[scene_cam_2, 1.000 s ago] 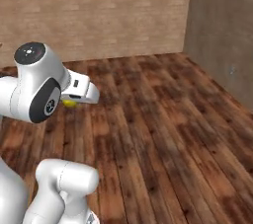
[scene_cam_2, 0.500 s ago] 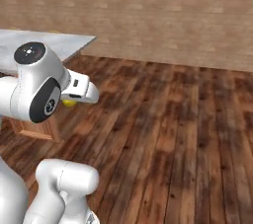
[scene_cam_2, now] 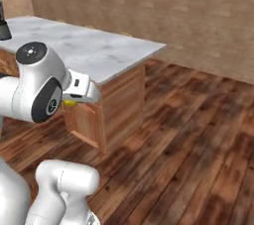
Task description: Grab the lime and lemon from the fridge, place them in the blender, close the lid, and turn on the blender to create a marinade.
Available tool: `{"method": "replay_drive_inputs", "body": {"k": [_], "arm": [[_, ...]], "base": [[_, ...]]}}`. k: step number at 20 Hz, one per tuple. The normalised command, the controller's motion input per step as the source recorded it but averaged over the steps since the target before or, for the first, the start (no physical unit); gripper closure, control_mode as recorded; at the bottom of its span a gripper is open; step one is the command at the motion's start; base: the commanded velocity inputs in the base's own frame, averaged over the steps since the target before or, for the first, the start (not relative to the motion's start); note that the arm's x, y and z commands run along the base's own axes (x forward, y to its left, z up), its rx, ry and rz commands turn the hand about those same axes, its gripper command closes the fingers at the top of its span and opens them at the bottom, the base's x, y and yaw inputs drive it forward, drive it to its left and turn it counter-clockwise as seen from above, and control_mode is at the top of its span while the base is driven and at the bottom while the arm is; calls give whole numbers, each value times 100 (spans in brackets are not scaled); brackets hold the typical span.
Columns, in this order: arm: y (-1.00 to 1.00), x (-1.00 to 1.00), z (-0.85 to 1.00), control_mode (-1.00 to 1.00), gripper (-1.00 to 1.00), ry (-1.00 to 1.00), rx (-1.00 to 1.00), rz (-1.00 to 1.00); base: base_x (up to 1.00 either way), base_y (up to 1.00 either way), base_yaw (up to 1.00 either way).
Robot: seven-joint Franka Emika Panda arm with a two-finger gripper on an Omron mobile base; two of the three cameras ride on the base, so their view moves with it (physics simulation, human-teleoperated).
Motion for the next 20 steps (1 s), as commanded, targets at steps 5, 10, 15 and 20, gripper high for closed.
{"method": "replay_drive_inputs", "body": {"k": [5,10,15,20], "arm": [[0,0,0,100,100,0,0,0],[0,0,0,100,100,0,0,0],[0,0,0,100,100,0,0,0],[0,0,0,100,100,0,0,0]], "base": [[82,43,55],[92,71,42],[100,94,19],[100,99,7]]}}
